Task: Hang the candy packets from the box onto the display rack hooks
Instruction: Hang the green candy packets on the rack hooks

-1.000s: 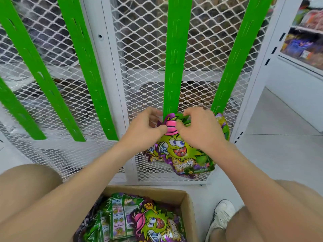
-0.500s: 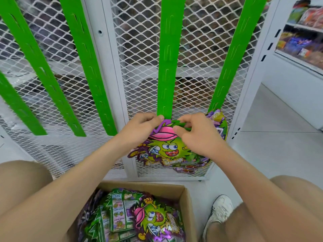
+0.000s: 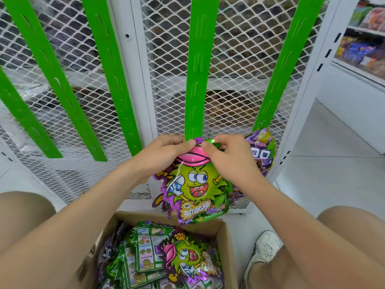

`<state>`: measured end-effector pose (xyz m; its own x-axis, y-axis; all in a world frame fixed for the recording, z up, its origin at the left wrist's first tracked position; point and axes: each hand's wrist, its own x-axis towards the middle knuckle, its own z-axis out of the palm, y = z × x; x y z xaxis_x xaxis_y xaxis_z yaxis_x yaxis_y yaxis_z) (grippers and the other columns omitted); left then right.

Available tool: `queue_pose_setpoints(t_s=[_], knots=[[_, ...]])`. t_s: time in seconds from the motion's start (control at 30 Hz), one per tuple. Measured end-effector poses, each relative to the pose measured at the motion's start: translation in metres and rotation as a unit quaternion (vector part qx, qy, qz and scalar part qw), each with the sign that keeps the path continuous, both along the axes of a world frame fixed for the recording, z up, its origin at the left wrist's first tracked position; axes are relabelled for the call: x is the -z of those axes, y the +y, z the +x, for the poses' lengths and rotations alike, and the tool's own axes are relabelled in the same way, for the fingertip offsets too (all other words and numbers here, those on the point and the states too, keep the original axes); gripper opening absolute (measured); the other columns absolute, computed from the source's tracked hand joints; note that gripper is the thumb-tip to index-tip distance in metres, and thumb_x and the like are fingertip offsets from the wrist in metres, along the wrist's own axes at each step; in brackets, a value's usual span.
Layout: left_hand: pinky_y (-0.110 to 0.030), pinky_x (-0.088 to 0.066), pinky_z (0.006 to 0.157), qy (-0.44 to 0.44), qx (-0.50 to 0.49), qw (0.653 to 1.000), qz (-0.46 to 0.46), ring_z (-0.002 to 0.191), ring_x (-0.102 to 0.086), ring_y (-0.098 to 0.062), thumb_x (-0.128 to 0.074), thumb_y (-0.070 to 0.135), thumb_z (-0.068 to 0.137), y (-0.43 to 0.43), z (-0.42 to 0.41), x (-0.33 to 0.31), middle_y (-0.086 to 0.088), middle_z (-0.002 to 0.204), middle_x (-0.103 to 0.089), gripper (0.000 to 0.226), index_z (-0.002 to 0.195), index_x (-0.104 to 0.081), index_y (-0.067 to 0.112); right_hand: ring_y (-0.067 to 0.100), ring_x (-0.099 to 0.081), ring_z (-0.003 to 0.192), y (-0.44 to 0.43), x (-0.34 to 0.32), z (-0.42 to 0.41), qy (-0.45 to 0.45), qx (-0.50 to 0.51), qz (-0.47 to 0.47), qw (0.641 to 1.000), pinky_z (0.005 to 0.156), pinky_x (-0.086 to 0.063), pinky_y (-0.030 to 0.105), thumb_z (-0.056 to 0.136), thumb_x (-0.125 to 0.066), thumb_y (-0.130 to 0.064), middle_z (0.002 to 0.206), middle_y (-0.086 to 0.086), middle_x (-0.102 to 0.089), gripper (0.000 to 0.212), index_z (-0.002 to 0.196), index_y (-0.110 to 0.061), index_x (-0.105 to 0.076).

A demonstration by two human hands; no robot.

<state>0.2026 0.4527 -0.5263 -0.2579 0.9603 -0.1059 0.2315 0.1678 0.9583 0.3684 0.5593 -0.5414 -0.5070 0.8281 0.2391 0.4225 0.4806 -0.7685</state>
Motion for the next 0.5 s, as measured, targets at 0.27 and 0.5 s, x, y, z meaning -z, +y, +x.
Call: queue_pose_setpoints(t_s=[0.27, 0.5], knots=[[-0.039, -0.059, 0.094, 0.014, 0.023, 1.0, -0.007, 0.097, -0.078, -0.029, -0.06, 0.04, 0.106, -0.008, -0.005, 0.001, -0.008, 0.097, -0.082, 0.032, 0.097, -0.079, 0.015, 0.017, -0.04, 0.047, -0.001, 0.002, 0.003, -0.063, -0.025, 0.0, 0.998, 0.049, -0.029, 0.03, 0.095, -0.069, -0.041, 0.054, 0.011, -0.052, 0.039, 0.077, -0.007, -0.07], [-0.042, -0.056, 0.078, 0.373, -0.01, 0.925, 0.075, 0.081, -0.068, -0.02, -0.061, 0.04, 0.104, -0.005, -0.011, 0.027, 0.006, 0.084, -0.073, 0.017, 0.098, -0.067, 0.026, 0.032, -0.066, 0.078, -0.005, 0.012, 0.004, -0.166, -0.015, 0.134, 0.977, 0.071, -0.055, 0.042, 0.097, -0.066, -0.049, 0.072, 0.006, -0.068, 0.037, 0.082, -0.016, -0.072]])
